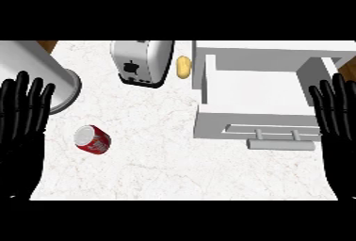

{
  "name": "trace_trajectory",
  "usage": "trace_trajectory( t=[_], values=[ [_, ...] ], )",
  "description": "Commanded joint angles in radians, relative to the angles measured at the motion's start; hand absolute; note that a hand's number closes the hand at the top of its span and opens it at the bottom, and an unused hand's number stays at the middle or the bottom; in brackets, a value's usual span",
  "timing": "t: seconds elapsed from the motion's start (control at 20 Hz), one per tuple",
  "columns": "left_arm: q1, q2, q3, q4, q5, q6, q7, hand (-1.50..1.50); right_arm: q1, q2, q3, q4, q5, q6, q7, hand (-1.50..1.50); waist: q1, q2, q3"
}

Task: Pick up the can, place it into the drawer and close the drawer

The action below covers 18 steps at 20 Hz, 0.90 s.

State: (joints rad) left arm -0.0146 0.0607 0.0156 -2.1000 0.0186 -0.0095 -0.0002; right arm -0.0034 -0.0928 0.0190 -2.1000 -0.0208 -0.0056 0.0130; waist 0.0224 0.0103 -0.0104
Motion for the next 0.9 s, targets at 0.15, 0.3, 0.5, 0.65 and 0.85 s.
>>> trace_trajectory(
  t=[0.15,0.3,0.5,0.65,0.85],
  values=[
    [-0.048,0.136,-0.082,0.064,0.341,-0.396,-0.04,-1.5,-0.004,0.006,0.033,0.017,-0.011,0.023,0.007,-1.5,-0.049,-0.002,0.005],
    [0.01,0.289,-0.127,0.127,0.355,-0.561,0.055,-1.5,0.065,0.02,-0.029,0.074,0.01,-0.049,0.085,-1.5,-0.082,0.019,0.006],
    [0.031,0.469,-0.021,0.233,0.541,-0.8,0.01,-1.5,0.102,0.002,-0.075,0.042,0.01,-0.07,0.137,-1.5,-0.061,0.002,0.005],
    [0.023,0.614,0.094,0.358,0.674,-0.99,-0.055,-1.5,0.134,0.02,-0.073,0.017,0.007,-0.087,0.165,-1.5,-0.045,-0.004,0.006],
    [-0.04,0.759,0.187,0.61,0.765,-1.213,-0.118,-1.5,0.176,-0.016,-0.116,-0.001,-0.049,-0.035,0.148,-1.5,-0.055,-0.004,0.008]
  ],
)
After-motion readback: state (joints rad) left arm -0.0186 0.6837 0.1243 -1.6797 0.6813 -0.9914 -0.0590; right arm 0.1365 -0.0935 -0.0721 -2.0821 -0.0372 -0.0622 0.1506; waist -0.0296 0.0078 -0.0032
